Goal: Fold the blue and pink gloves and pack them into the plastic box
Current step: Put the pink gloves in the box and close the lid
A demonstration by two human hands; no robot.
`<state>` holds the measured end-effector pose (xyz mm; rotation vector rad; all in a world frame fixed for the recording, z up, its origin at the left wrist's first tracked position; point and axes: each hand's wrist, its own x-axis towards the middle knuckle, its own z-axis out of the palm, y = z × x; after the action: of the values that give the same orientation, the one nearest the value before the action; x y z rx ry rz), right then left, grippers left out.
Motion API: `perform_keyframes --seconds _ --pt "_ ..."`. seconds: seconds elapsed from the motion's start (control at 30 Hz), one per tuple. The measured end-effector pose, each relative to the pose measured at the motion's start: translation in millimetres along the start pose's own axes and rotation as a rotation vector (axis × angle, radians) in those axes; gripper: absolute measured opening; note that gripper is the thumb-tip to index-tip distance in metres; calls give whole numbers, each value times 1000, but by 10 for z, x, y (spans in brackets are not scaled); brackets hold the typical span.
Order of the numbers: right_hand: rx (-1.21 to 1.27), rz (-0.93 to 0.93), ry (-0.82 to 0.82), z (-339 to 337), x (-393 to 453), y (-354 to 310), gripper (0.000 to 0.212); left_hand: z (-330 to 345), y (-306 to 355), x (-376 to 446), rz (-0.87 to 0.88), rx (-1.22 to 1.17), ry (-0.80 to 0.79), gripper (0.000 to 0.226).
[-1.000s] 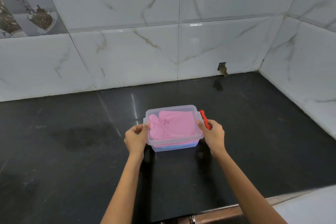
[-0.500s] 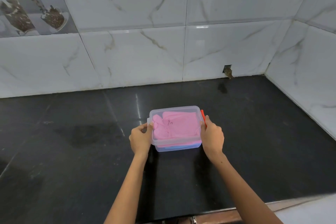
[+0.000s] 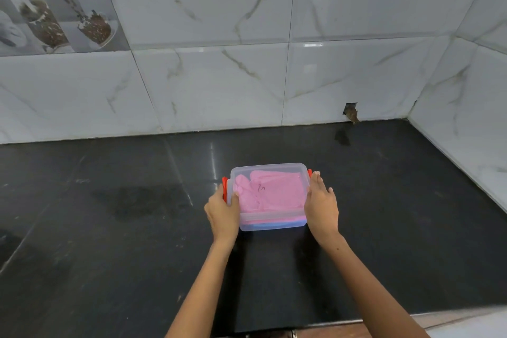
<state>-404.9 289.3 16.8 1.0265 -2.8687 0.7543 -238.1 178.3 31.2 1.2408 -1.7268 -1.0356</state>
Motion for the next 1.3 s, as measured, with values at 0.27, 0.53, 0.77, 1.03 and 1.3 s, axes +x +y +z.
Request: perform_keyframes --seconds 0.27,0.53,0.77,1.03,1.3 --pt "37 1 -3 -17 -6 -7 53 38 91 -73 164 214 59 32" --pt "64 -4 -10 -16 -14 3 53 54 89 -79 189 237 70 17" --pt "35 -23 -16 -43 -44 -3 53 86 37 -74 248 326 60 20" --pt "19 -182 -48 41 -151 -25 63 56 -48 -19 206 603 82 42" --pt "3 -264 -124 332 -122 -628 66 -459 -290 327 173 593 143 41"
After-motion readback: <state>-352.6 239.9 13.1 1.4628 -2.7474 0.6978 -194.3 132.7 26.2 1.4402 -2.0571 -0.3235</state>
